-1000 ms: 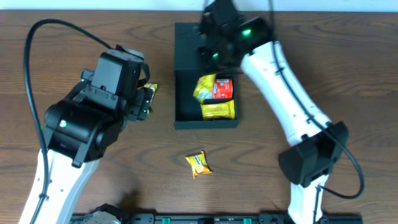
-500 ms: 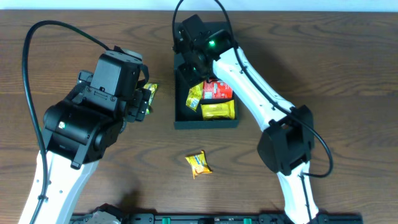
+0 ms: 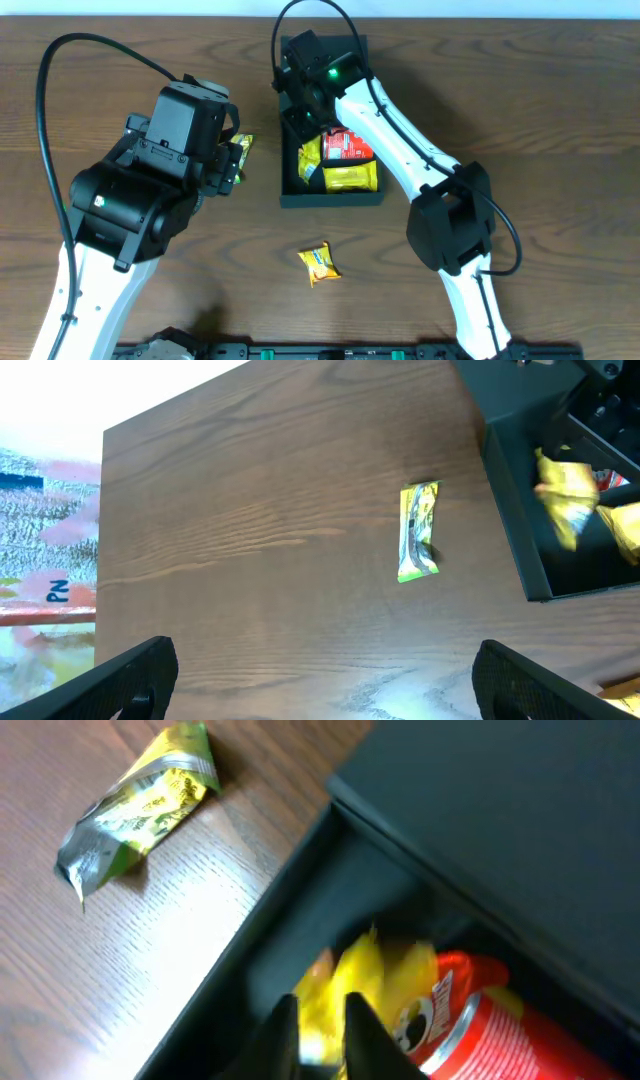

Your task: Pack container

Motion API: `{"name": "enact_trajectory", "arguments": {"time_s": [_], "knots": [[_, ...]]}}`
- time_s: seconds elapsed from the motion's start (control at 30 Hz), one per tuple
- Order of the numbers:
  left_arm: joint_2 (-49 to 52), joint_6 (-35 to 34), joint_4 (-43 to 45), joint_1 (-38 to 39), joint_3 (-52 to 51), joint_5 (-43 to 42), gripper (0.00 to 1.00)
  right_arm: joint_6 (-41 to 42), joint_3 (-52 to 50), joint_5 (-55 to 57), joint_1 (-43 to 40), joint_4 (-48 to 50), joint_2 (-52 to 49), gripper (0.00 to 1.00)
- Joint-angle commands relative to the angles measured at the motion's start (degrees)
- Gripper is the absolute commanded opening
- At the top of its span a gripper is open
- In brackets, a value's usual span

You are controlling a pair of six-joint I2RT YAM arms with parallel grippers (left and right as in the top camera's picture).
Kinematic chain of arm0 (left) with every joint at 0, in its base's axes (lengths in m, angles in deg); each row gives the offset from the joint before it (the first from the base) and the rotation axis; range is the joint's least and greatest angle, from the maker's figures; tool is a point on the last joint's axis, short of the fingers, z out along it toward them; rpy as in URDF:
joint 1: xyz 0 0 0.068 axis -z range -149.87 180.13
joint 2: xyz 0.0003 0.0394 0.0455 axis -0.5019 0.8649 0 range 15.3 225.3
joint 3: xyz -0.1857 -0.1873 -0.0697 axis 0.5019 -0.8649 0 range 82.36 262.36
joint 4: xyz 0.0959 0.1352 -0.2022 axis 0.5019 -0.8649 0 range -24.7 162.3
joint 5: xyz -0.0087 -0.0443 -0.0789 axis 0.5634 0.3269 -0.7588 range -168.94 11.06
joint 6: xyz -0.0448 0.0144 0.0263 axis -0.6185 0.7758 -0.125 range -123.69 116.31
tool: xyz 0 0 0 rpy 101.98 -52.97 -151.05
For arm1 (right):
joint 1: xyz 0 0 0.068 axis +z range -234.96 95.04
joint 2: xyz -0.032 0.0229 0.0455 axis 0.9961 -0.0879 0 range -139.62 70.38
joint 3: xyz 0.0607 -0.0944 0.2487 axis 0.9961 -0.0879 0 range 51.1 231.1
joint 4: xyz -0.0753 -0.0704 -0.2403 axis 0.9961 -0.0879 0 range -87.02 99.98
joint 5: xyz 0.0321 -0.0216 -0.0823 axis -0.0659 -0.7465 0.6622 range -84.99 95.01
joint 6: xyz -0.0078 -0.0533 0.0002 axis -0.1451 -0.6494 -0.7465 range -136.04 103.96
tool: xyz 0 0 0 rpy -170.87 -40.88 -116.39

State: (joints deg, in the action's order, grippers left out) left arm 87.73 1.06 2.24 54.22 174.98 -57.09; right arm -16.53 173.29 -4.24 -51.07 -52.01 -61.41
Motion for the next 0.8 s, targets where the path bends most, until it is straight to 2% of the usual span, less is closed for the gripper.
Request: {"name": "enact_trajectory", "arguments": {"time_s": [0.0,0.17,0.27,0.37,0.53,0.63,0.77], "knots": [[-0.4,0.0,0.0,-0.2,1.1,1.0,0.96,-0.9,0.9,-0.4,0.0,0.6,-0.3,0.23],[-0.4,0.0,-0.1,-0.2,1.1,1.0,0.95,-0.9,2.3,-0.4,0.1,0.7,0.1,0.22],[-0.4,0.0,0.0,-0.2,1.1,1.0,0.95,-0.9,6.9,-0.4,0.1,-2.3,0.2,0.22],[-1.0,0.0,0.0,-0.1,1.1,1.0,0.95,0.2,12.1,-0.6,0.1,-5.7,0.3,0.28],[-3.7,0.2,-0.9,-0.2,1.1,1.1,0.95,6.0,17.8,-0.2,0.1,-12.2,0.3,0.44],[-5.0,1.9,-3.3,-0.2,1.1,1.0,0.95,11.0,18.7,-0.5,0.1,-15.6,0.3,0.47],[-4.5,4.7,-4.8,-0.2,1.1,1.0,0.96,13.4,18.8,-0.8,0.6,-18.3,0.9,0.48]]}}
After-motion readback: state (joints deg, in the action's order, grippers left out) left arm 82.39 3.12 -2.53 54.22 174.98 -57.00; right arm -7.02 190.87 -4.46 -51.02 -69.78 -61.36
